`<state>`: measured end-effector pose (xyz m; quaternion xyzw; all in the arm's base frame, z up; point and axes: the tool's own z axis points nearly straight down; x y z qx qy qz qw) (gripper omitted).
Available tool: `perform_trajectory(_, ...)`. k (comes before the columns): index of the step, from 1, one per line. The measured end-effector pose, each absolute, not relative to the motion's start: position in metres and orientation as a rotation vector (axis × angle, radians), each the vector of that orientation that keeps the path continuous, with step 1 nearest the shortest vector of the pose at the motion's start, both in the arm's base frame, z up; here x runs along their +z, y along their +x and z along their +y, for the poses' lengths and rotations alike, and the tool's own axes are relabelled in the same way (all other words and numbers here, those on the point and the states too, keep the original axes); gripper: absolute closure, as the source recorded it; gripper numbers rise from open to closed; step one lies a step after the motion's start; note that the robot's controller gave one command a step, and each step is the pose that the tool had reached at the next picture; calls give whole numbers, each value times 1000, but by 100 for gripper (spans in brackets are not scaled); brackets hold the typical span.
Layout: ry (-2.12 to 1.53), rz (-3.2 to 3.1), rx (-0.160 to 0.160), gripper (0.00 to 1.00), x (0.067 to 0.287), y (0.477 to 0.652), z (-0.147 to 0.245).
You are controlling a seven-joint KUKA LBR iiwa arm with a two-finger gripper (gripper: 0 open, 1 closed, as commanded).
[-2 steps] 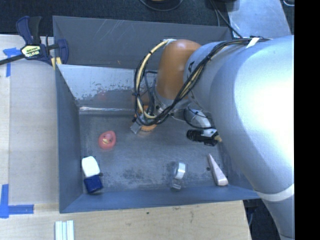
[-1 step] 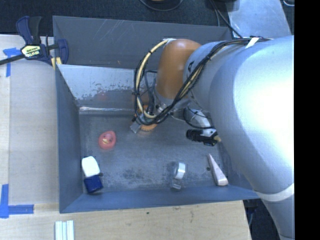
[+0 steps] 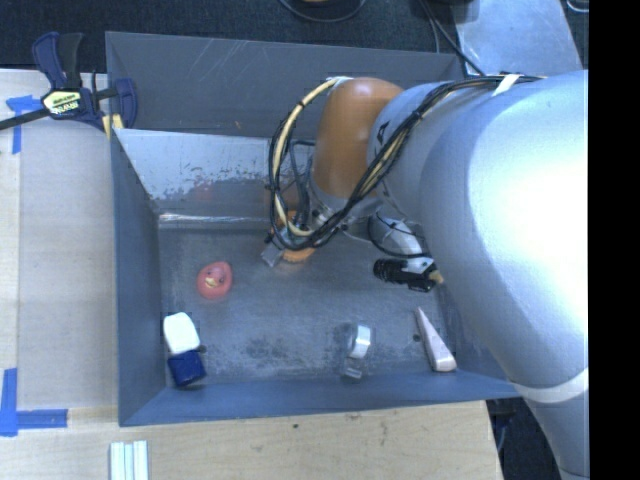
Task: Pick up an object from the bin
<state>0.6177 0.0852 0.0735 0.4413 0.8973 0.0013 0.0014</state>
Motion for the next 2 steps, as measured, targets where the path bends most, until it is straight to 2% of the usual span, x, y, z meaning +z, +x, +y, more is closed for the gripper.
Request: perform_trajectory(2,1383,2818,3,100,95,617,84)
